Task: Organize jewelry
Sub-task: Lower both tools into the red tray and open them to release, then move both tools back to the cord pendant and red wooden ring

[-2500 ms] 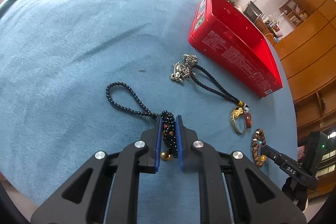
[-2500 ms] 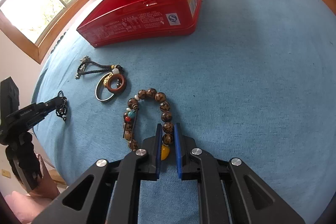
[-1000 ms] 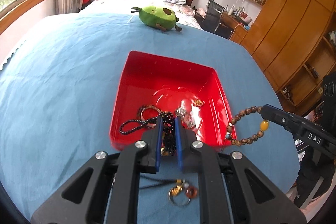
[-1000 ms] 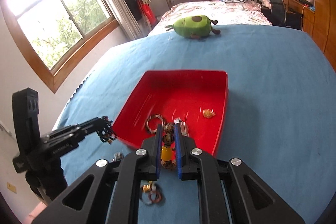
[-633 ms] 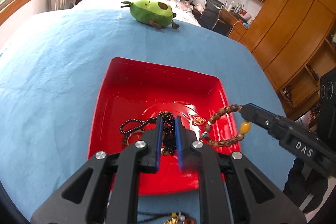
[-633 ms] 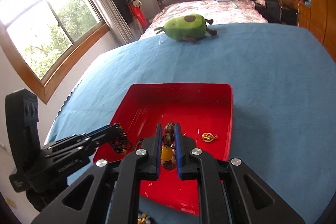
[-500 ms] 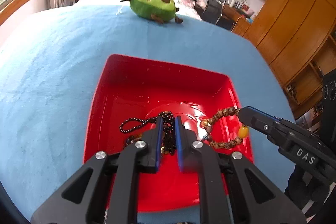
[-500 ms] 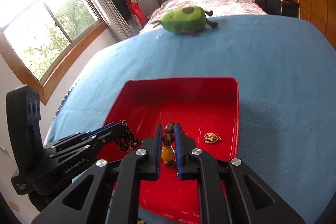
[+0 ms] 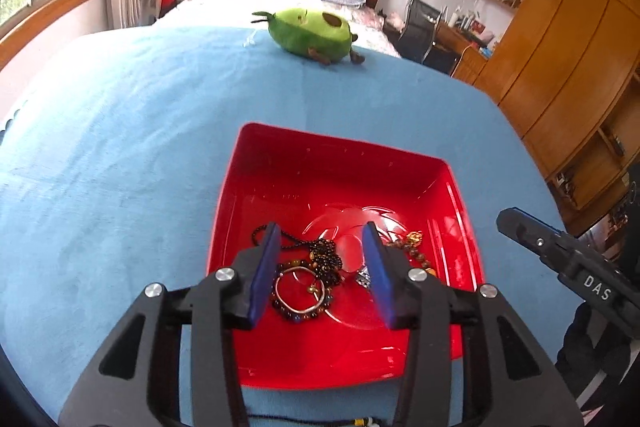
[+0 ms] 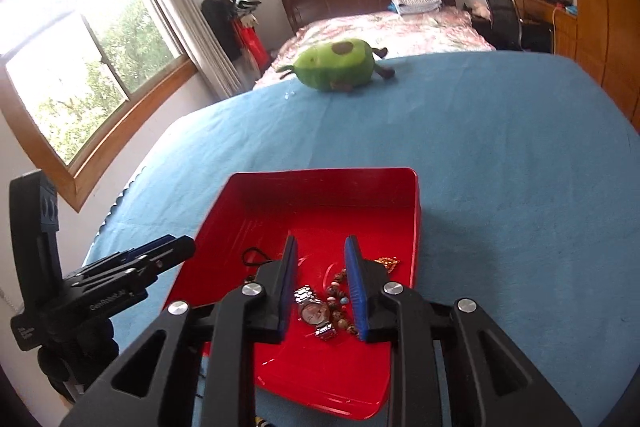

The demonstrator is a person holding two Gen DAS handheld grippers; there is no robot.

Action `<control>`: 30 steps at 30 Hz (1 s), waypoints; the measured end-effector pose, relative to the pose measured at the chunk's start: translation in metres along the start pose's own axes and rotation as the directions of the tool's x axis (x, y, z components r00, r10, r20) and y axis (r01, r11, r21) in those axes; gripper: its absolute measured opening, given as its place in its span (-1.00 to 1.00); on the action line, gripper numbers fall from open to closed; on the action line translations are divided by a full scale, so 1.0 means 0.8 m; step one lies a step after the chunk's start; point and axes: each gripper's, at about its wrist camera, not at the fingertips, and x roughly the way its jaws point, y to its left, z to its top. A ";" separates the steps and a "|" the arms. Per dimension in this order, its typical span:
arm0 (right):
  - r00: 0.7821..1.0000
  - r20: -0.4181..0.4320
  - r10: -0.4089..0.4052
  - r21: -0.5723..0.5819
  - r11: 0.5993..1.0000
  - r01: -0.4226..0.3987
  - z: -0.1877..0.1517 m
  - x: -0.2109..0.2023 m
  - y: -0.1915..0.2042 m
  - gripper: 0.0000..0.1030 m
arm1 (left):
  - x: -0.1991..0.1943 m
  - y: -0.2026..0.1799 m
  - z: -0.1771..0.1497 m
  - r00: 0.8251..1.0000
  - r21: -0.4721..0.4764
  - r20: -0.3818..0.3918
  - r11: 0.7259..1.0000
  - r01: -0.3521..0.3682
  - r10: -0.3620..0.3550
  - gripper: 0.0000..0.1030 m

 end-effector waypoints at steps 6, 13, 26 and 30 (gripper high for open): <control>1.000 -0.017 0.012 -0.030 0.999 -0.012 -0.006 -0.004 0.016 -0.51 | -0.032 -0.007 -0.009 0.999 0.012 0.047 1.000 -0.020 0.020 0.15; 1.000 -0.014 0.025 -0.042 0.999 -0.025 -0.023 -0.024 0.023 -0.51 | -0.064 0.002 -0.020 0.994 -0.027 0.099 0.999 -0.038 0.040 0.57; 0.994 -0.099 0.040 -0.097 0.994 -0.050 -0.126 -0.040 0.025 -0.36 | -0.105 0.041 -0.101 0.986 -0.050 0.136 0.994 -0.093 0.099 0.79; 0.973 -0.216 0.080 -0.078 0.992 -0.098 -0.168 -0.023 0.022 -0.36 | -0.097 0.055 -0.140 0.990 -0.062 0.079 0.992 -0.109 0.114 0.84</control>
